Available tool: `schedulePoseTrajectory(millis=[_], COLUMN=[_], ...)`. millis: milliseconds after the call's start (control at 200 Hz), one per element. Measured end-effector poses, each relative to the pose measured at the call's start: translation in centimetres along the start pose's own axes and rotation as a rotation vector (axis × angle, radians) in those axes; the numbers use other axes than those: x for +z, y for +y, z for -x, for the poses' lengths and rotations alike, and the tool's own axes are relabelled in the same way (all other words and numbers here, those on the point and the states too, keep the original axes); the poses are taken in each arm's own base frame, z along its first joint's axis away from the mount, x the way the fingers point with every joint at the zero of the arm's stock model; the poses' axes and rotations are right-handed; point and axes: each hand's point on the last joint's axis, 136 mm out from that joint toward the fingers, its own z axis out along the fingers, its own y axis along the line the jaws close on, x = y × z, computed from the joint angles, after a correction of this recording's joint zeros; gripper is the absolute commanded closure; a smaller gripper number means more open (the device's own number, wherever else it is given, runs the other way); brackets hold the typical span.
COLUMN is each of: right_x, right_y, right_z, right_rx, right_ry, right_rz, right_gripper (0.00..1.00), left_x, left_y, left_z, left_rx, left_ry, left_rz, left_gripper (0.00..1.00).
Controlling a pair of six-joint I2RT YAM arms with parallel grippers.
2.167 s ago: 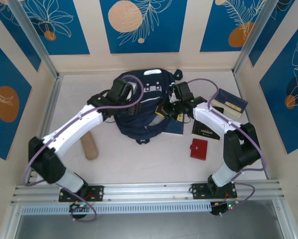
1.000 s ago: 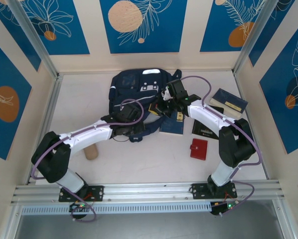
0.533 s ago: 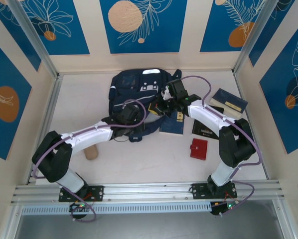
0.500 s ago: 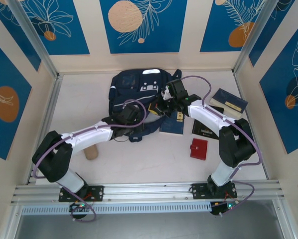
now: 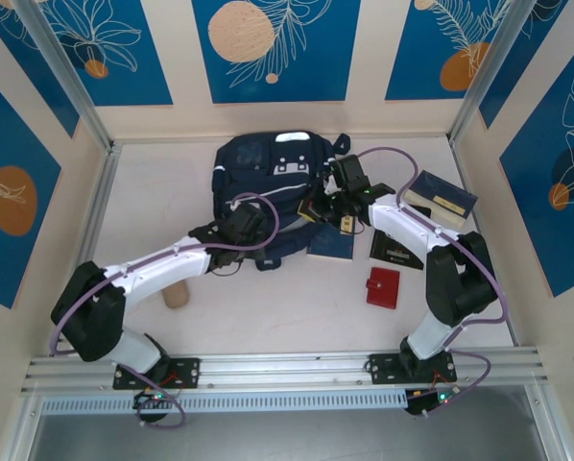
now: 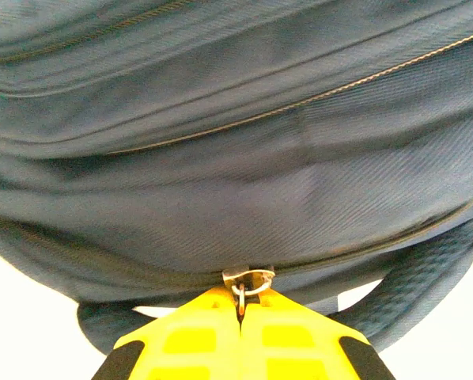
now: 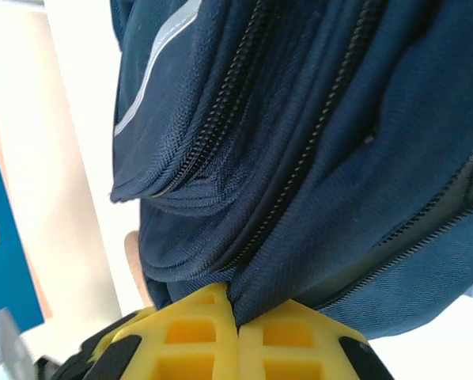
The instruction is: Pack the student bag
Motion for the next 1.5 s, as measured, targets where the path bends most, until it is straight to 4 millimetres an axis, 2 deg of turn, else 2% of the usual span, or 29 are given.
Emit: schedulePoseTrajectory(millis=[175,425,705,915,1080,1165,1305,1445,1500], right_x=[-0.3,-0.4,-1.0,-1.6,-2.6,-3.3,-4.0,-4.1,-4.1], right_y=[-0.8,-1.9,-3.5,-5.3,-5.7,-6.1,-8.1,-9.5,-9.5], right_z=[0.2,-0.3,0.0,-0.2,-0.1,0.3,0.6,0.3,0.2], right_rx=[-0.007,-0.034,-0.038,-0.012,-0.017,-0.028,-0.020,-0.009,-0.013], right_ry=[-0.013,-0.011,-0.025,-0.019,-0.032,-0.052,-0.059,-0.041,-0.035], right_rz=[-0.023,-0.042,-0.055,-0.087,-0.090,-0.098,-0.142,-0.163,-0.155], right_gripper=[1.00,1.00,1.00,1.00,1.00,1.00,1.00,1.00,1.00], left_x=[-0.7,-0.5,-0.5,-0.6,-1.2,-1.1,-0.3,0.7,0.8], left_y=[1.2,4.4,6.1,4.8,4.7,6.0,8.4,9.4,8.9], left_z=[0.4,0.4,0.4,-1.5,-1.3,-1.2,-0.9,-0.4,-0.3], left_rx=[0.027,0.027,0.050,0.107,0.118,0.111,0.075,0.057,0.058], left_ry=[-0.003,0.055,0.087,0.116,0.095,0.092,0.110,0.130,0.132], left_rz=[0.024,0.063,0.035,-0.090,-0.097,-0.041,0.040,0.050,0.014], left_gripper=[1.00,1.00,1.00,1.00,1.00,1.00,1.00,1.00,0.89])
